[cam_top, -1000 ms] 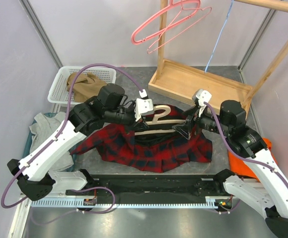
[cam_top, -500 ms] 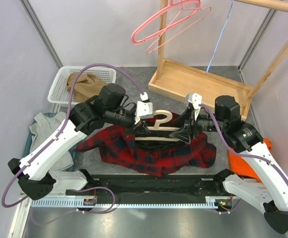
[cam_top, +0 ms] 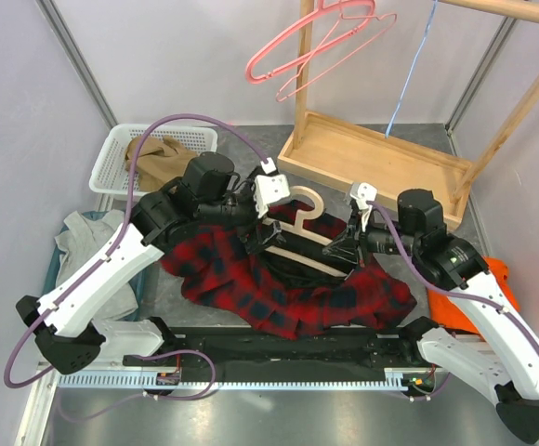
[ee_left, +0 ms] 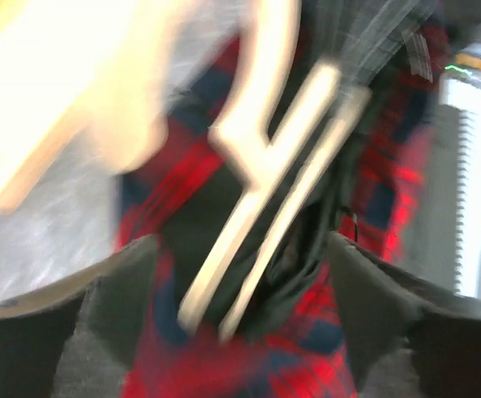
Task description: Place the skirt on the hanger
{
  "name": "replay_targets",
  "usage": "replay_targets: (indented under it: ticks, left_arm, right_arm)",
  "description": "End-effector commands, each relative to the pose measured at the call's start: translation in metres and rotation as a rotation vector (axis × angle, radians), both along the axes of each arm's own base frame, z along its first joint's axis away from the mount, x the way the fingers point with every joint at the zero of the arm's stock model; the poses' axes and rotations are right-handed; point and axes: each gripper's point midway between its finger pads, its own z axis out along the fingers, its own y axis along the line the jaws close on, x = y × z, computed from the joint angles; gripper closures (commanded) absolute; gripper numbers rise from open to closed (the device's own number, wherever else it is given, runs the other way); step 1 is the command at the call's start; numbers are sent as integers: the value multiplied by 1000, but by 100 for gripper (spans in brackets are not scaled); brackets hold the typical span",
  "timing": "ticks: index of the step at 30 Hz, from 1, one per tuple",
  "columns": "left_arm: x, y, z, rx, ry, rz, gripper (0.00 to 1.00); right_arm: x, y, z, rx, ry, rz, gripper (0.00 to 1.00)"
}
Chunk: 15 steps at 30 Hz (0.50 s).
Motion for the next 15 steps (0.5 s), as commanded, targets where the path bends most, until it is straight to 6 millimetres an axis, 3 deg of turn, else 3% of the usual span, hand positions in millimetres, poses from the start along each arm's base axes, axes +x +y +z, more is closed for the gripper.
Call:
replay_targets:
  ticks: [1, 5, 7, 12, 15]
  left_arm:
    - [60, 19, 18, -23, -133, 358, 6]
    - [91, 42, 18, 8, -190, 582, 4]
    - [97, 47, 20, -8, -187, 646, 4]
    - [102, 51, 24, -62, -176, 725, 4]
    - [101, 48, 23, -88, -162, 721, 4]
  right_arm:
    - [32, -10, -3, -2, -39, -182, 100]
    - [52, -18, -17, -11, 17, -328, 100]
    - [68, -29, -24, -28, 21, -448, 100]
    - [89, -57, -40, -21, 82, -717, 100]
    - [97, -88, -60, -10, 128, -949, 100]
